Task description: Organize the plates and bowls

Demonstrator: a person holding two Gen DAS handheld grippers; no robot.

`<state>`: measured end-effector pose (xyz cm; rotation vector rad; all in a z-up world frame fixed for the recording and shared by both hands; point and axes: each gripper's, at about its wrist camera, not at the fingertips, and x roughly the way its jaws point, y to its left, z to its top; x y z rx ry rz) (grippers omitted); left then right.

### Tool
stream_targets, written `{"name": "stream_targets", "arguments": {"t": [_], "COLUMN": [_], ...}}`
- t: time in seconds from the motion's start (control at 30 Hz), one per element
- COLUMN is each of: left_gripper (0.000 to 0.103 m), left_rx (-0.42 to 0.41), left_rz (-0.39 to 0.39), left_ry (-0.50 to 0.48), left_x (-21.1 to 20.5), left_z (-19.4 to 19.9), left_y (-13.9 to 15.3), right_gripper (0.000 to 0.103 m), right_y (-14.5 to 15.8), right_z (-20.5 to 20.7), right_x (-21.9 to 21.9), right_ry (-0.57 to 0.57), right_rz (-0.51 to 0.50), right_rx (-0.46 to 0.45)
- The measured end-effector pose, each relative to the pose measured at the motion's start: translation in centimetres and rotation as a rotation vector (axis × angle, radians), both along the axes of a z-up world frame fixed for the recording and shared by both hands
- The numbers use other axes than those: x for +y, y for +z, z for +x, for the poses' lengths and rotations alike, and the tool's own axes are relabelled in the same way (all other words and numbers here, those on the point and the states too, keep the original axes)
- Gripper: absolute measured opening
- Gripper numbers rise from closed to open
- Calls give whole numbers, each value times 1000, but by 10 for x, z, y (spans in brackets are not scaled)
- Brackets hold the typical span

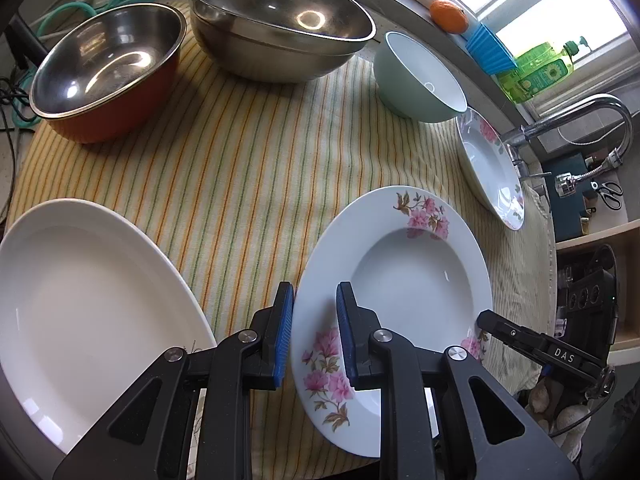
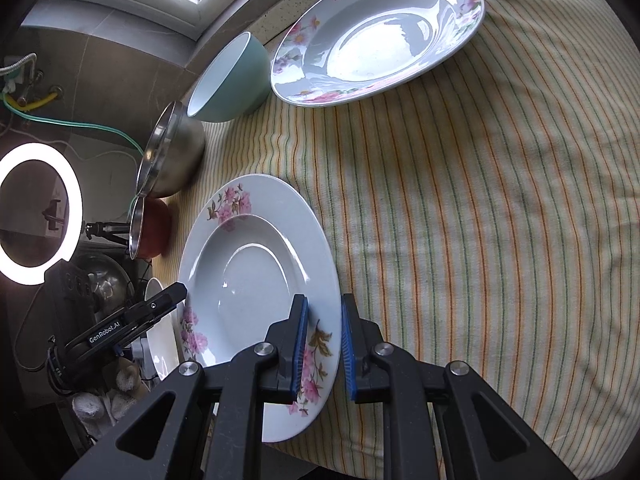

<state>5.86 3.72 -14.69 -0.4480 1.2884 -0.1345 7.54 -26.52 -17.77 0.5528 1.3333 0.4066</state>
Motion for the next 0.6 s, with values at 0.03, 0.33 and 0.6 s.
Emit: {"name": "stream_targets", "arguments": {"t": [0.03,0.33,0.6], "left_gripper": [20,20,20], "left_rx": [0,0,6], "left_rz": [0,4,4], "left_ry": [-1,-7,-7], "left_x": [-1,-4,-4], "left_z": [-1,-10,-16], "left_y": [0,0,-2], "right_gripper": [16,16,16], "right_y": [-1,-4,-6], "right_z": [-1,-13,-19], "right_x": [1,0,-1], "right_ry": [-1,-12,-11], "right_rz": [1,6,7], "right_rx": [2,7,12]}}
